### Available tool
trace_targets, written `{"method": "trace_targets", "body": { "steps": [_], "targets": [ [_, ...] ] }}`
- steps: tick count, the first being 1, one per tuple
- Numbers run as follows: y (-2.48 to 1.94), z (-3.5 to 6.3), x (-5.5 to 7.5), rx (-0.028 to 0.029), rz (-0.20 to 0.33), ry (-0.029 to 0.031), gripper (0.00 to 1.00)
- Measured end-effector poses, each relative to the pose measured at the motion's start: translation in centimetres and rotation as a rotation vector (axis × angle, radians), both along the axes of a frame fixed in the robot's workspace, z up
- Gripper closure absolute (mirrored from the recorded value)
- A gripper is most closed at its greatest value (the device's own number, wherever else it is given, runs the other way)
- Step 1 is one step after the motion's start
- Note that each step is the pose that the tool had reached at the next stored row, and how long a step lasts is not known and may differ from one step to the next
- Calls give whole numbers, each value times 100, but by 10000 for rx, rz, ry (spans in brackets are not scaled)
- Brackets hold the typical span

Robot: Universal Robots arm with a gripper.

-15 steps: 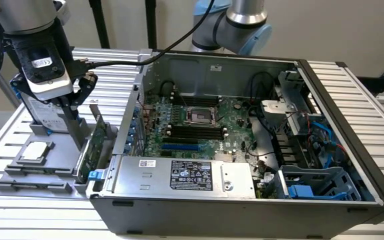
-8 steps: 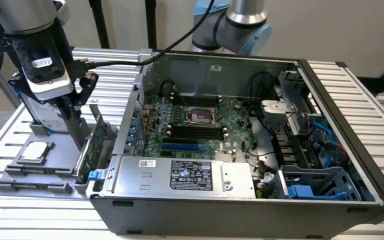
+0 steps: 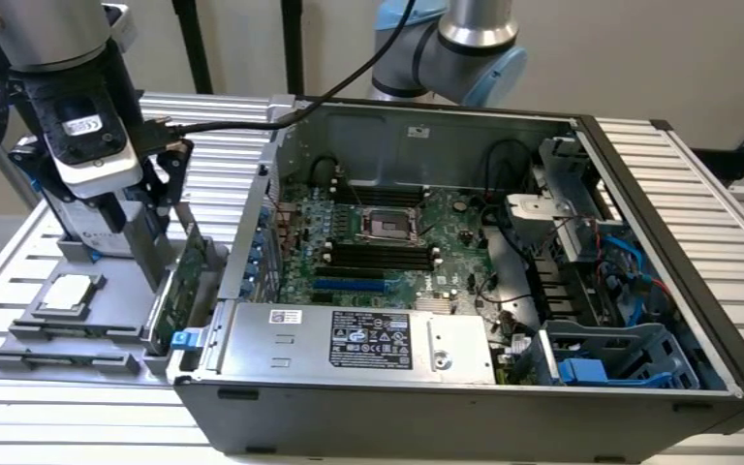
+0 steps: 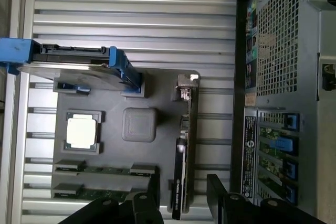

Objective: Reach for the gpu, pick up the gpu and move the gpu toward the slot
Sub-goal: 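Pick up the gpu and move the gpu toward the slot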

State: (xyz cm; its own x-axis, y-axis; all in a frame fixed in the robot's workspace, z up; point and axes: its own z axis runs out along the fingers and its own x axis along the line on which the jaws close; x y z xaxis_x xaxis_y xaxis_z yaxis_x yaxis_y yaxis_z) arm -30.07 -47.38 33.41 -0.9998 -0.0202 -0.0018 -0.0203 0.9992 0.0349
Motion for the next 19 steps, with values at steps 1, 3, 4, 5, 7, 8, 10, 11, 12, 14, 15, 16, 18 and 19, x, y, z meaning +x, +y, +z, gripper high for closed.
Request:
{"method": "trace_targets", "body": {
  "steps": [1,3,4,5,7,8,10,11,12,14,15,16,18,19],
  "targets": [
    [0,-11,-1,-11,1,1,52],
    [0,-21,-1,-28,1,2,52],
    [0,-21,-2,-33,0,2,52],
    [0,-21,-2,-34,0,2,52],
    [0,-22,-2,-34,0,1,52],
    [0,-23,-2,-33,0,0,52],
    [0,-22,-2,-34,0,1,52],
    [0,-22,-2,-34,0,1,52],
    [0,-23,-2,-34,0,1,52],
    [0,-31,-1,-39,1,-2,52],
    [0,-38,-2,-42,0,-3,52],
    [0,-47,-2,-47,0,-1,52],
    [0,-78,-2,-61,-1,0,52],
    [0,-96,-2,-65,-1,0,52]
  ]
}}
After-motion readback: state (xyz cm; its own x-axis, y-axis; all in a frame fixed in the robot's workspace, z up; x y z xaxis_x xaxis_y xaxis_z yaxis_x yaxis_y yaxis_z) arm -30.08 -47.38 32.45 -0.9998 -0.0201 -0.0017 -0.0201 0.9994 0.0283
